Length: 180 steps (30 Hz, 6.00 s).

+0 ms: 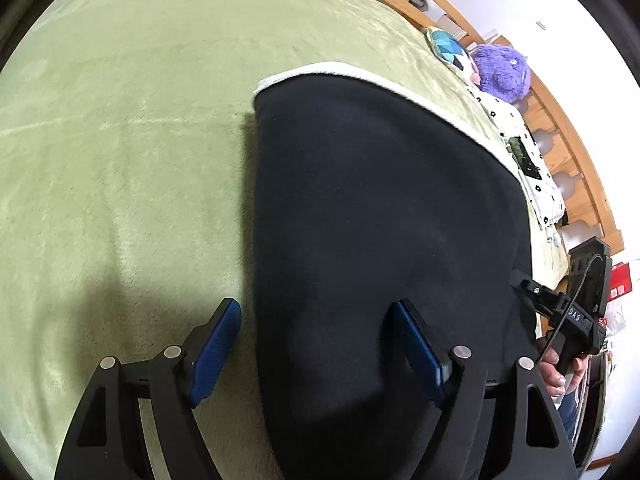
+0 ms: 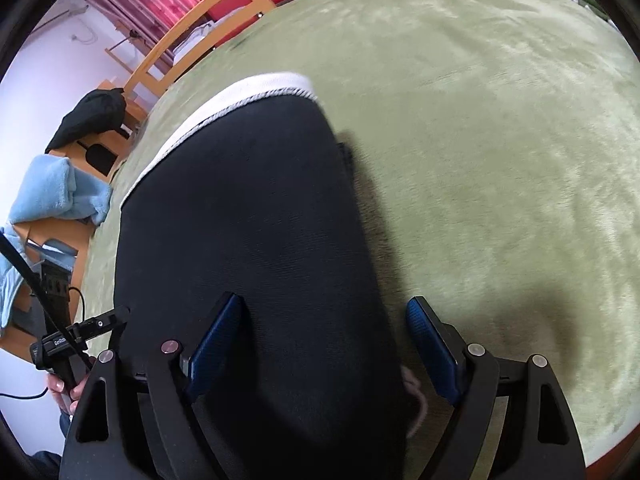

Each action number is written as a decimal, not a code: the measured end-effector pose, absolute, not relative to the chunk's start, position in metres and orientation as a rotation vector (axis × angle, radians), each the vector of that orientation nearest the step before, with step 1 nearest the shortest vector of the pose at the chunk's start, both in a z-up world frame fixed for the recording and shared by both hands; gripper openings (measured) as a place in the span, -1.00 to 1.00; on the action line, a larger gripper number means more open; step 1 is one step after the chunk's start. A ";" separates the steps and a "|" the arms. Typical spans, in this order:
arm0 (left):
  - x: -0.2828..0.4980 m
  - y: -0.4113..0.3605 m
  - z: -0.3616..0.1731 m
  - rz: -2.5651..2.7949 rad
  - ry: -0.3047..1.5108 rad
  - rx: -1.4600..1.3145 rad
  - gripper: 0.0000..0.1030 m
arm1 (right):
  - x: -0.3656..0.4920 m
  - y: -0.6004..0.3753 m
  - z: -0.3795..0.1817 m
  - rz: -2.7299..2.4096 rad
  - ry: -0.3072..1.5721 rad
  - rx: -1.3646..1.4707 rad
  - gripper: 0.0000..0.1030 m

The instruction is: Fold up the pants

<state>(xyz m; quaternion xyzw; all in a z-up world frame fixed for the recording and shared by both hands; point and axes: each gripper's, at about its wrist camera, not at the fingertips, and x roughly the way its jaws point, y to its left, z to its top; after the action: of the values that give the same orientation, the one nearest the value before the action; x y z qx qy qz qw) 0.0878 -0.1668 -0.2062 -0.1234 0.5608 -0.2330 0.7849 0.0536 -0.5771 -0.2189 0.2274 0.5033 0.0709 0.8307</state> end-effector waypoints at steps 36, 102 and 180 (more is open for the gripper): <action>0.114 0.029 -0.102 -0.394 0.984 -0.300 -0.73 | 0.076 -0.386 -0.160 0.282 0.877 0.529 -0.66; 0.094 0.026 -0.149 -0.091 0.975 -0.187 0.39 | 0.129 -0.341 -0.159 0.135 0.791 0.145 -0.09; -0.072 -0.048 -0.017 -0.074 0.722 -0.065 0.67 | -0.079 -0.319 -0.034 -0.029 0.654 0.062 0.96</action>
<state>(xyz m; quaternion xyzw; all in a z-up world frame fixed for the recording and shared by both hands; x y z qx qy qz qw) -0.0723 -0.0478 -0.0166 -0.0318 0.3531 -0.0363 0.9343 -0.0790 -0.3190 -0.0344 0.0305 0.3213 -0.0141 0.9464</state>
